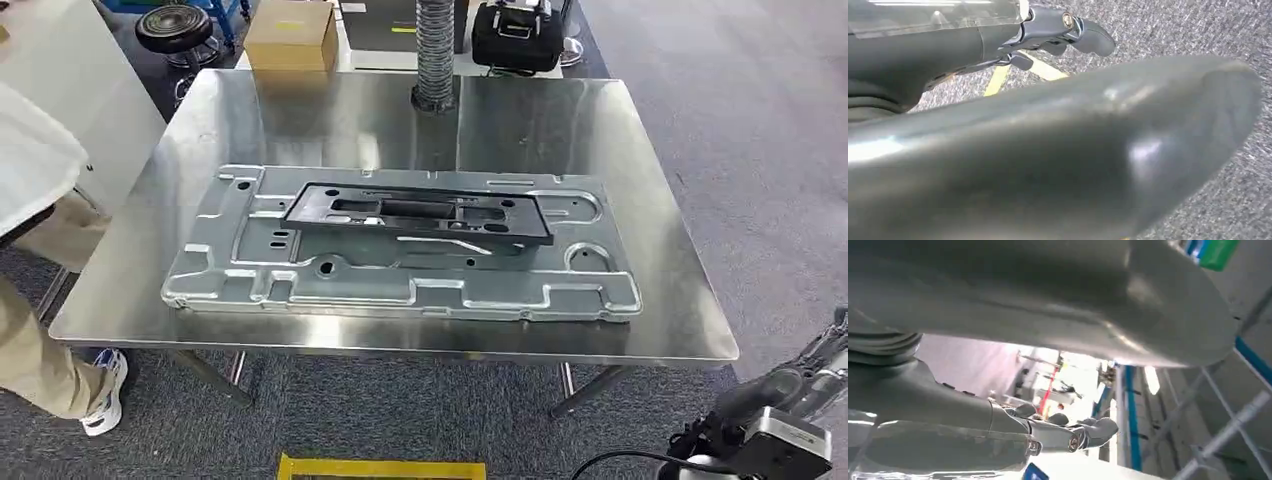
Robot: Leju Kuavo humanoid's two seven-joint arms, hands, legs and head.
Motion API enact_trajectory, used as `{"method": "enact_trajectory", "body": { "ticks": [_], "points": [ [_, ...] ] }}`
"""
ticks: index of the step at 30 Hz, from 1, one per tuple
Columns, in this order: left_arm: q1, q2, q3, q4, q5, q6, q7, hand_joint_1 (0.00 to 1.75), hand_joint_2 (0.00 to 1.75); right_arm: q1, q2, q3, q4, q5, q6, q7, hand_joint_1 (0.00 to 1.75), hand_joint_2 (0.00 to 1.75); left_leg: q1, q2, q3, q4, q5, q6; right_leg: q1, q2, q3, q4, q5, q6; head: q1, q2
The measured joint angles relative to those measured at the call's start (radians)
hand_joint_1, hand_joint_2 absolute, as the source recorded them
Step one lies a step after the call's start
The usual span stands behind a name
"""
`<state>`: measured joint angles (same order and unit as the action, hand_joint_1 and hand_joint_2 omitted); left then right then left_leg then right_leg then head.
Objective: Take the parts from the cabinet and place them on the table.
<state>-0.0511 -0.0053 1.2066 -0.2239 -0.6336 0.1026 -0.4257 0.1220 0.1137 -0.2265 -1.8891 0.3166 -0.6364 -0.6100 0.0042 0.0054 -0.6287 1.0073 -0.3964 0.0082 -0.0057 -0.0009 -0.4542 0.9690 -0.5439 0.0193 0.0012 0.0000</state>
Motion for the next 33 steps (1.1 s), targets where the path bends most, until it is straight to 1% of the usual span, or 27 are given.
{"method": "enact_trajectory", "body": {
  "ticks": [1, 3, 4, 5, 6, 8, 9, 10, 11, 13, 14, 15, 16, 19, 20, 21, 23, 24, 25, 26, 27, 28, 29, 30, 31, 32, 33],
  "points": [
    [-0.001, 0.0, 0.001, 0.0, -0.001, -0.001, -0.001, 0.0, 0.0, 0.009, 0.002, -0.008, 0.002, -0.002, 0.009, 0.001, 0.0, 0.0, 0.001, 0.0, 0.005, -0.006, 0.009, -0.005, 0.003, 0.001, -0.01, 0.015, 0.018, -0.008, -0.005, 0.0],
    [-0.001, -0.003, 0.004, 0.0, -0.005, -0.007, -0.003, 0.0, 0.0, 0.022, 0.01, -0.034, 0.017, -0.007, 0.032, 0.0, 0.0, 0.0, 0.005, 0.0, 0.005, -0.01, 0.024, -0.017, 0.008, 0.001, -0.014, 0.011, 0.022, -0.019, 0.0, 0.0],
    [0.0, -0.004, 0.005, 0.0, -0.007, -0.007, -0.004, 0.0, 0.0, 0.03, 0.017, -0.047, 0.032, -0.007, 0.043, 0.0, 0.0, 0.0, 0.001, -0.001, 0.0, -0.011, 0.032, -0.024, 0.001, 0.0, -0.019, 0.003, 0.037, -0.028, 0.002, 0.0],
    [0.001, -0.006, 0.006, 0.0, -0.008, -0.009, -0.005, 0.0, 0.0, 0.033, 0.024, -0.058, 0.047, -0.005, 0.053, 0.001, 0.0, 0.0, 0.007, -0.002, -0.008, 0.002, 0.007, -0.027, -0.002, -0.005, -0.03, 0.0, 0.049, -0.034, 0.002, 0.0],
    [0.004, -0.007, 0.007, 0.0, -0.013, -0.011, -0.007, 0.0, 0.0, 0.034, 0.03, -0.068, 0.063, 0.0, 0.069, 0.003, 0.0, 0.0, 0.007, -0.002, -0.023, 0.04, -0.051, -0.029, -0.001, -0.005, -0.043, 0.0, 0.059, -0.043, -0.001, 0.0],
    [0.003, -0.008, 0.01, 0.0, -0.016, -0.02, -0.013, 0.0, 0.0, 0.035, 0.037, -0.102, 0.129, 0.024, 0.109, 0.001, 0.0, 0.0, 0.008, -0.002, -0.062, 0.193, -0.178, -0.034, 0.001, -0.005, -0.073, 0.001, 0.083, -0.047, -0.004, 0.0],
    [0.001, -0.009, 0.012, 0.0, -0.016, -0.025, -0.015, 0.0, 0.0, 0.035, 0.042, -0.118, 0.161, 0.028, 0.131, -0.002, 0.0, 0.0, 0.008, -0.002, -0.074, 0.263, -0.208, -0.036, 0.002, -0.005, -0.089, 0.002, 0.095, -0.047, -0.004, 0.0],
    [0.001, -0.01, 0.015, 0.0, -0.018, -0.029, -0.016, 0.0, 0.0, 0.035, 0.045, -0.137, 0.194, 0.031, 0.15, -0.009, 0.0, 0.0, 0.008, -0.002, -0.071, 0.299, -0.204, -0.037, 0.002, -0.006, -0.105, 0.004, 0.106, -0.045, -0.004, 0.0],
    [0.001, -0.011, 0.015, 0.0, -0.021, -0.032, -0.018, 0.0, 0.0, 0.034, 0.048, -0.158, 0.228, 0.034, 0.168, -0.014, 0.0, 0.0, 0.008, -0.002, -0.048, 0.297, -0.176, -0.037, 0.002, -0.006, -0.121, 0.007, 0.115, -0.043, -0.004, 0.0],
    [0.001, -0.014, 0.016, 0.0, -0.027, -0.035, -0.018, 0.0, 0.0, 0.031, 0.055, -0.206, 0.306, 0.055, 0.205, -0.021, 0.0, 0.0, 0.008, -0.002, 0.058, 0.181, -0.099, -0.033, 0.002, -0.007, -0.153, 0.02, 0.132, -0.037, -0.004, 0.0],
    [-0.001, -0.014, 0.016, 0.0, -0.033, -0.035, -0.018, 0.0, 0.0, 0.026, 0.059, -0.227, 0.347, 0.068, 0.217, -0.031, 0.0, 0.0, 0.008, -0.002, 0.13, 0.086, -0.098, -0.028, 0.002, -0.007, -0.166, 0.027, 0.139, -0.033, -0.004, 0.0],
    [-0.006, -0.014, 0.017, -0.001, -0.035, -0.037, -0.018, 0.0, 0.0, 0.019, 0.062, -0.248, 0.385, 0.081, 0.228, -0.034, 0.0, 0.0, 0.003, -0.004, 0.185, -0.004, -0.144, -0.022, 0.005, -0.007, -0.174, 0.035, 0.145, -0.027, -0.005, 0.0],
    [-0.008, -0.015, 0.018, -0.002, -0.037, -0.039, -0.018, 0.0, 0.0, 0.008, 0.063, -0.272, 0.428, 0.09, 0.239, -0.038, 0.0, 0.0, 0.001, -0.004, 0.194, -0.029, -0.15, -0.017, 0.005, -0.007, -0.175, 0.036, 0.152, -0.021, -0.002, 0.0],
    [-0.006, -0.019, 0.022, -0.002, -0.045, -0.04, -0.02, 0.0, 0.0, -0.027, 0.063, -0.34, 0.587, 0.102, 0.253, -0.059, 0.0, 0.0, -0.003, -0.003, 0.176, -0.033, -0.127, 0.004, 0.003, -0.009, -0.174, 0.023, 0.183, -0.001, -0.007, 0.0],
    [-0.008, -0.023, 0.023, -0.002, -0.048, -0.04, -0.019, 0.0, 0.0, -0.039, 0.063, -0.366, 0.643, 0.102, 0.255, -0.067, 0.0, 0.0, 0.002, 0.001, 0.167, -0.038, -0.111, 0.014, -0.002, -0.005, -0.18, 0.032, 0.165, 0.005, -0.011, 0.0],
    [-0.011, -0.024, 0.023, -0.002, -0.051, -0.04, -0.02, 0.0, 0.0, -0.05, 0.063, -0.392, 0.699, 0.103, 0.253, -0.071, 0.0, 0.0, 0.002, 0.004, 0.152, -0.038, -0.099, 0.023, -0.003, -0.003, -0.197, 0.064, 0.108, 0.01, -0.008, 0.0],
    [-0.011, -0.025, 0.024, -0.002, -0.054, -0.042, -0.022, 0.0, 0.0, -0.081, 0.055, -0.437, 0.825, 0.116, 0.24, -0.078, 0.0, 0.0, 0.0, 0.004, 0.12, -0.037, -0.075, 0.029, -0.006, -0.003, -0.237, 0.204, -0.017, 0.02, -0.002, 0.0],
    [-0.011, -0.026, 0.026, -0.002, -0.055, -0.043, -0.025, 0.0, 0.0, -0.095, 0.046, -0.461, 0.901, 0.128, 0.226, -0.079, 0.0, 0.0, -0.002, 0.004, 0.104, -0.036, -0.062, 0.029, -0.008, -0.003, -0.254, 0.283, -0.054, 0.024, -0.003, 0.0],
    [-0.011, -0.028, 0.029, -0.002, -0.055, -0.044, -0.027, 0.0, 0.0, -0.107, 0.037, -0.48, 0.971, 0.137, 0.215, -0.08, 0.0, 0.0, -0.003, 0.005, 0.088, -0.035, -0.051, 0.028, -0.009, -0.003, -0.257, 0.332, -0.057, 0.026, -0.003, 0.0],
    [-0.011, -0.029, 0.031, -0.002, -0.055, -0.045, -0.029, 0.0, 0.0, -0.118, 0.027, -0.497, 1.037, 0.145, 0.208, -0.079, 0.0, 0.0, -0.003, 0.005, 0.073, -0.032, -0.039, 0.027, -0.009, -0.003, -0.242, 0.343, -0.031, 0.026, -0.002, 0.0],
    [-0.01, -0.03, 0.033, -0.002, -0.057, -0.047, -0.032, 0.0, 0.0, -0.126, 0.017, -0.512, 1.099, 0.159, 0.203, -0.069, 0.0, 0.0, -0.003, 0.004, 0.054, -0.028, -0.029, 0.024, -0.009, -0.003, -0.206, 0.311, 0.01, 0.024, -0.003, 0.0],
    [-0.01, -0.031, 0.034, -0.002, -0.058, -0.05, -0.033, 0.0, 0.0, -0.135, 0.005, -0.52, 1.16, 0.174, 0.203, -0.059, 0.0, 0.0, -0.003, 0.004, 0.038, -0.022, -0.019, 0.022, -0.009, -0.003, -0.15, 0.241, 0.044, 0.021, -0.003, 0.0],
    [-0.01, -0.032, 0.035, -0.002, -0.059, -0.052, -0.036, 0.0, 0.0, -0.143, -0.008, -0.526, 1.219, 0.187, 0.204, -0.049, 0.0, 0.0, -0.004, 0.004, 0.025, -0.017, -0.012, 0.019, -0.008, -0.003, -0.082, 0.15, 0.053, 0.015, -0.003, 0.0],
    [-0.011, -0.034, 0.036, -0.002, -0.063, -0.055, -0.037, 0.0, 0.0, -0.149, -0.019, -0.53, 1.263, 0.198, 0.215, -0.033, 0.0, 0.0, -0.004, 0.004, 0.019, -0.011, -0.006, 0.015, -0.006, -0.003, -0.008, 0.054, 0.025, 0.006, -0.003, 0.0],
    [-0.011, -0.036, 0.037, -0.002, -0.067, -0.055, -0.04, 0.0, 0.0, -0.155, -0.03, -0.535, 1.311, 0.206, 0.235, -0.017, 0.0, 0.0, -0.009, 0.005, 0.014, -0.007, -0.001, 0.009, 0.0, -0.002, 0.029, -0.02, -0.002, -0.002, -0.003, 0.0],
    [-0.011, -0.036, 0.039, -0.002, -0.067, -0.056, -0.042, 0.0, 0.0, -0.155, -0.039, -0.542, 1.356, 0.211, 0.255, 0.001, 0.0, 0.0, -0.008, 0.006, 0.016, -0.009, 0.009, 0.002, 0.003, -0.003, 0.021, -0.013, 0.004, -0.007, -0.006, 0.0],
    [-0.012, -0.036, 0.04, -0.002, -0.069, -0.056, -0.042, 0.0, 0.0, -0.156, -0.046, -0.55, 1.4, 0.215, 0.277, 0.026, 0.0, 0.0, -0.004, 0.006, 0.015, -0.011, 0.018, -0.003, 0.006, -0.003, 0.017, -0.009, 0.008, -0.012, 0.002, 0.0]
  ]
}}
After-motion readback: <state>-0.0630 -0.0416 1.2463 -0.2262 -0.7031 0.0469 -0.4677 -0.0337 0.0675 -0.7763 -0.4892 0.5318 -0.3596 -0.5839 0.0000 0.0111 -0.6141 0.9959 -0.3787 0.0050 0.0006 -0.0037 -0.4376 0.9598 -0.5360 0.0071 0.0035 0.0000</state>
